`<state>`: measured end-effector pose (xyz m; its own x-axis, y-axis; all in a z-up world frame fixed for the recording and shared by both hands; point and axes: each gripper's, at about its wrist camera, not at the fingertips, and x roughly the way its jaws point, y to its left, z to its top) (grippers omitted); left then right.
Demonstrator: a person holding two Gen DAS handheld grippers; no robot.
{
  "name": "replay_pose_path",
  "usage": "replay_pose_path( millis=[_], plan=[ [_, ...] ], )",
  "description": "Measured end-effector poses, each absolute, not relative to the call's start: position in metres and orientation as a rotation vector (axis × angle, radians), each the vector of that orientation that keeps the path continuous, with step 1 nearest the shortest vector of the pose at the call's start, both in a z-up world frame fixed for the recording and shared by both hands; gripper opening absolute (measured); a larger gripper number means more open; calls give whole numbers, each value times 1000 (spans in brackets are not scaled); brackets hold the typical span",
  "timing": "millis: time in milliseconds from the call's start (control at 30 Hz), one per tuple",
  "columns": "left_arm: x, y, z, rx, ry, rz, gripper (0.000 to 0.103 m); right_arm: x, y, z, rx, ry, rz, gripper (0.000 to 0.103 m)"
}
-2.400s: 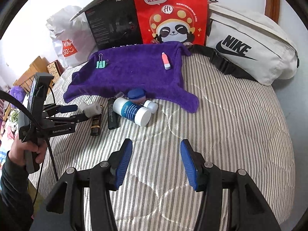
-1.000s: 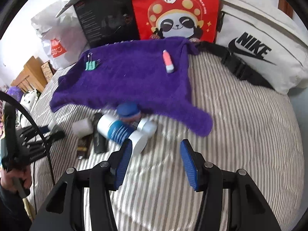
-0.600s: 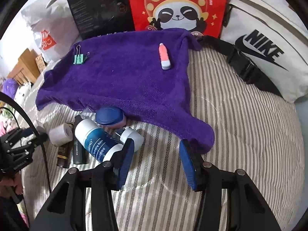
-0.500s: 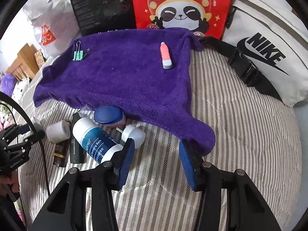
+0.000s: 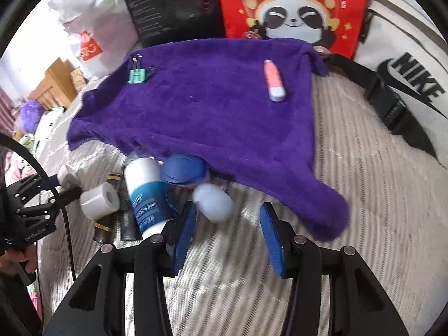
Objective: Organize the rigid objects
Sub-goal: 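Lower the right gripper onto the small white-capped jar and close it, then lift the small jar with the right gripper while left holds the white charger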
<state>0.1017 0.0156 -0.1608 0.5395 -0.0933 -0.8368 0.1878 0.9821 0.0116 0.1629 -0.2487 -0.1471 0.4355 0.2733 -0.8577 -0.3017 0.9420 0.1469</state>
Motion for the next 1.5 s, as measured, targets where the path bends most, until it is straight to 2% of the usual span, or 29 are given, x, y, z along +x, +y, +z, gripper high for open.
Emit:
replay_pose_path(
  millis=[67, 167, 433, 933, 1100, 1333, 1467, 1500],
  plan=[
    [102, 15, -161, 105, 989, -168, 44, 165, -243, -149, -37, 1052, 368, 48],
    [102, 15, -160, 107, 992, -172, 44, 166, -237, -153, -53, 1062, 376, 28],
    [100, 16, -160, 105, 984, -175, 44, 132, -229, -152, -262, 1042, 295, 28],
    [92, 19, -160, 85, 971, -182, 43, 109, -244, -154, -183, 1028, 280, 29],
    [91, 27, -158, 40, 988, -196, 39, 108, -247, -153, -124, 1055, 269, 29],
    [88, 21, -160, 66, 985, -177, 38, 99, -252, -153, -70, 1053, 271, 29],
    [90, 12, -161, 99, 973, -138, 47, 99, -253, -153, -56, 1055, 277, 29],
    [91, 12, -161, 96, 969, -124, 57, 99, -254, -153, -53, 1052, 280, 29]
  ],
)
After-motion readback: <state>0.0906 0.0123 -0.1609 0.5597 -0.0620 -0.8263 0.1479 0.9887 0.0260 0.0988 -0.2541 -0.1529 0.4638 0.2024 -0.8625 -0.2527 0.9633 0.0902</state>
